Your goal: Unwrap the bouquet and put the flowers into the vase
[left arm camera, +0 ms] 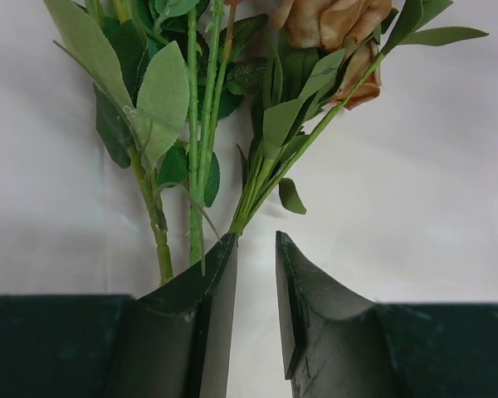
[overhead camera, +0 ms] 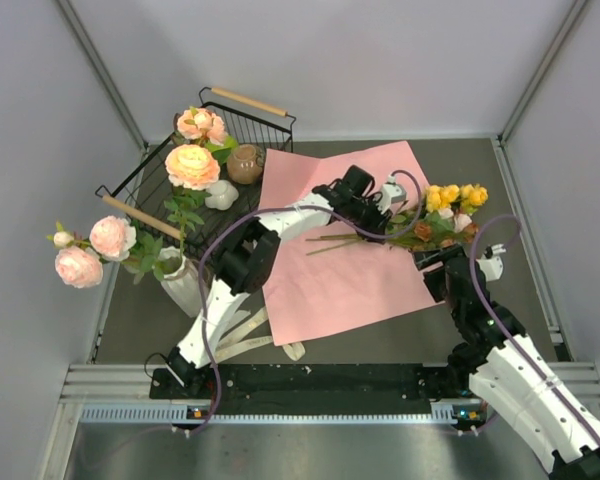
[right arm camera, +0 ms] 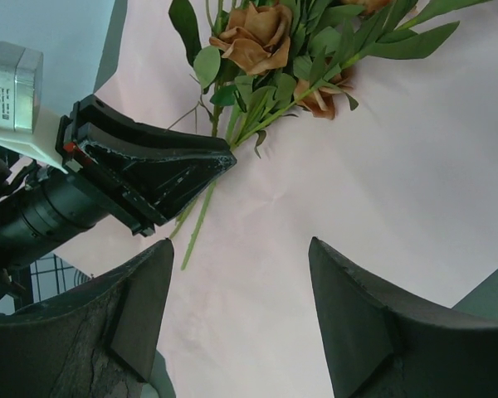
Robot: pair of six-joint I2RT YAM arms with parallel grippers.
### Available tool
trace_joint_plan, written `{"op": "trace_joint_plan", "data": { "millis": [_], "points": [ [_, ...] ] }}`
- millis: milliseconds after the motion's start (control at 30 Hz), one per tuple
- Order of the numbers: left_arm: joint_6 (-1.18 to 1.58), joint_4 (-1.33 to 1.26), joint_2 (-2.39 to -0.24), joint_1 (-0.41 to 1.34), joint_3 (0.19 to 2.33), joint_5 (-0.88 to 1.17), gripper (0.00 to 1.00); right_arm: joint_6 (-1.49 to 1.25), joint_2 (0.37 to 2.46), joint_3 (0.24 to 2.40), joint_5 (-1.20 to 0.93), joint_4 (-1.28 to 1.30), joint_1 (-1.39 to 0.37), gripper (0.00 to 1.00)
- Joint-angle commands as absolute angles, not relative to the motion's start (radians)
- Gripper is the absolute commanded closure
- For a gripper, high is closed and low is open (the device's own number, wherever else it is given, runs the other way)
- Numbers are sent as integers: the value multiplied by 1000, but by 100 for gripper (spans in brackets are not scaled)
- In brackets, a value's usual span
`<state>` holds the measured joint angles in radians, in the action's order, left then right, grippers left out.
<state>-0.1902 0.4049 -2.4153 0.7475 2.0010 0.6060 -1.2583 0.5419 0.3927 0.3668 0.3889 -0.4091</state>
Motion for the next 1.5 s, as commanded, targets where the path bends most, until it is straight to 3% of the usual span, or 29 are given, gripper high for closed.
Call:
{"op": "trace_joint_plan", "data": {
  "millis": [0,367,567,633,767,1000,1167,1467],
  "points": [
    [-225,405,-2428,778,2029,572,70,-1270,528,376,347,382,-394,33],
    [-213,411,-2398,802,2037,468,56,-1273,497,354,339,382,-391,33],
    [-203,451,-2347,802,2036,537,64,-1269,499,354,334,382,-387,33],
    [-206,472,-2307,801,2033,584,61,-1267,499,356,331,383,-384,33],
    [-219,509,-2293,785,2069,650,44,-1270,505,362,325,382,-380,33],
    [-199,539,-2376,747,2187,667,44,-1264,485,374,308,385,-382,33],
    [-167,558,-2454,730,2293,678,34,-1264,460,371,305,393,-382,33],
    [-153,568,-2519,732,2309,712,39,-1275,448,364,307,399,-380,33]
  ]
}}
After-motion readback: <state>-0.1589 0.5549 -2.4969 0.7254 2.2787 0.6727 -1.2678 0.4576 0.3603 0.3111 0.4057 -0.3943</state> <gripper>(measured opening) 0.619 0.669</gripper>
